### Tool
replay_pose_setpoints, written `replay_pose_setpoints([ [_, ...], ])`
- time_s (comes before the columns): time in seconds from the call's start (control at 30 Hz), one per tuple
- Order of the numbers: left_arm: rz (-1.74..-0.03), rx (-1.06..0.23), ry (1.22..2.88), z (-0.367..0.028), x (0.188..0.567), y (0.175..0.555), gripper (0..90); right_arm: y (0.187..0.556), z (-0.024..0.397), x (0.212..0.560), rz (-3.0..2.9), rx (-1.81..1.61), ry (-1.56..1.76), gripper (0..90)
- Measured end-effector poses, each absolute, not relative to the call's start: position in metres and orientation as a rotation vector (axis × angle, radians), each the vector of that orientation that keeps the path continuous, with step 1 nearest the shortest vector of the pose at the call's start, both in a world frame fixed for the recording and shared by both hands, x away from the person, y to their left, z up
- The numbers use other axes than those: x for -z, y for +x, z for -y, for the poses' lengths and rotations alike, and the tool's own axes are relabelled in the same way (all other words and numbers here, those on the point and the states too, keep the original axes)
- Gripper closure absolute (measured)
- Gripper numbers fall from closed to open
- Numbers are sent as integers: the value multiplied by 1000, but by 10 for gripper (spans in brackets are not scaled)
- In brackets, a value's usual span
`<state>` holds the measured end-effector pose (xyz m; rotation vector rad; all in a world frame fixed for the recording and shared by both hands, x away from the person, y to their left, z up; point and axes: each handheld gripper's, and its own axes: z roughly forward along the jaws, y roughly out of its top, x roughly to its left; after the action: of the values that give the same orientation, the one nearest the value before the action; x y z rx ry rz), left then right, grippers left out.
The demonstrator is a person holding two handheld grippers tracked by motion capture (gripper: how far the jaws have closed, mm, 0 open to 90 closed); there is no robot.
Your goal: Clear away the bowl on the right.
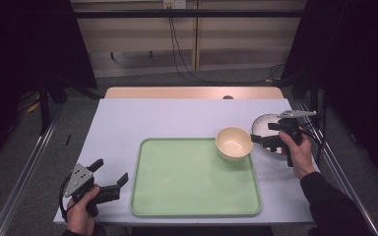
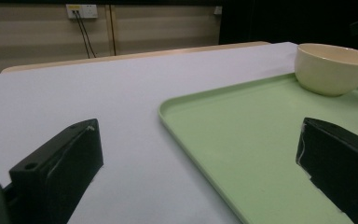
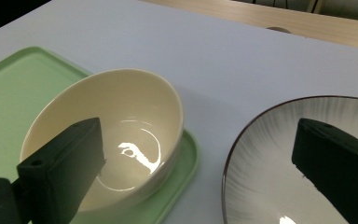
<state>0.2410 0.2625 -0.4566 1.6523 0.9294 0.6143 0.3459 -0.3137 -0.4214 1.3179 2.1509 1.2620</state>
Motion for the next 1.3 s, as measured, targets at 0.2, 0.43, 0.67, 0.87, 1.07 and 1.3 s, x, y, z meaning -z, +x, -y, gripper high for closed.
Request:
replay_pose_setpoints([
  [0.2,-919,-614,1662,-264,456,241,4,332,322,421,-2097,-1302,1335,22],
  [0.43,-923,-614,1661,-263,456,241,4,317,327,423,-2080,-1312,1321,31],
  [0.67,-921,-613,1661,-264,456,241,4,303,330,425,-2053,-1328,1322,30],
  [0.87,-921,-613,1660,-263,456,241,4,290,331,427,-2041,-1320,1311,28],
  [1.07,-925,-613,1658,-263,456,241,4,280,329,429,-2031,-1322,1310,28],
  [1.3,-924,-615,1660,-263,456,241,4,269,327,431,-2038,-1315,1305,28],
])
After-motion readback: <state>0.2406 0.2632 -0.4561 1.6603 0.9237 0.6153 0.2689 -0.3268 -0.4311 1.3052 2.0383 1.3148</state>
